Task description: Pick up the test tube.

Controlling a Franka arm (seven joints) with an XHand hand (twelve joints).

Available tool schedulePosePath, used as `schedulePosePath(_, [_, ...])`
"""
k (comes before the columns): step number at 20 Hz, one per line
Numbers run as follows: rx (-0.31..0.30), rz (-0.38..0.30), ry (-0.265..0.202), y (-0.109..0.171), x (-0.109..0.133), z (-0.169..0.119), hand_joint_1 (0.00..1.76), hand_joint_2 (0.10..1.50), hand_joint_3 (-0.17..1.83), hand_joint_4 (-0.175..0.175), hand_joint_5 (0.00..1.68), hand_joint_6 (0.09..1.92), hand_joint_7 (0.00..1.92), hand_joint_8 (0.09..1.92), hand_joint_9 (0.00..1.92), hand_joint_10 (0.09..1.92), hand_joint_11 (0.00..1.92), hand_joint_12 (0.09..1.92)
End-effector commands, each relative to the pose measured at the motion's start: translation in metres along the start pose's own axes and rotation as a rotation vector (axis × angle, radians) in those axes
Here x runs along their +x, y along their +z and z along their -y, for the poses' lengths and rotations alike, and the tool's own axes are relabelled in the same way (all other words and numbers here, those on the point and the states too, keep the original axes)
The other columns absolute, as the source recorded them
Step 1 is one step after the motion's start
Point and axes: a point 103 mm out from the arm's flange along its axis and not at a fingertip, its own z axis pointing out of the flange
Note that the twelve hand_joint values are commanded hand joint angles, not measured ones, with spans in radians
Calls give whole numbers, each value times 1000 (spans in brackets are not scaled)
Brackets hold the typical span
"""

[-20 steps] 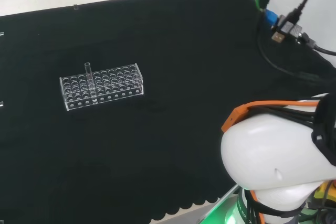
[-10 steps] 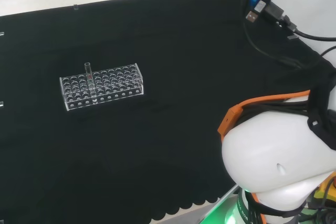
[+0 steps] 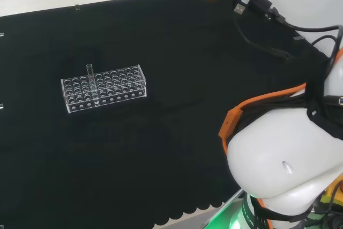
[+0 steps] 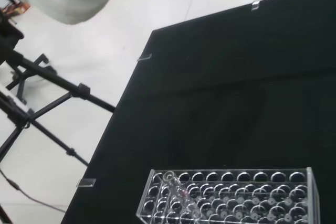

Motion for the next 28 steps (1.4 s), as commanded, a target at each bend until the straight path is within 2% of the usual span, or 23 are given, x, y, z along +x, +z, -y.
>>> schedulePosePath(1, [47, -15, -53, 18, 11, -20, 841, 662, 522, 27, 380, 211, 72, 884, 149, 990, 0, 1521])
schedulePosePath(6, [81, -26, -67, 30, 12, -32, 851, 658, 522, 30, 365, 202, 73, 884, 147, 990, 0, 1516])
schedulePosePath(8, [97, -27, -69, 41, 17, -46, 854, 658, 523, 31, 363, 200, 77, 885, 147, 990, 0, 1514])
schedulePosePath(20, [175, -64, -101, 73, 13, -64, 873, 653, 526, 32, 351, 190, 95, 889, 151, 992, 0, 1513])
schedulePosePath(28, [244, -76, -121, 110, 14, -88, 889, 650, 531, 32, 348, 185, 113, 889, 160, 992, 0, 1514])
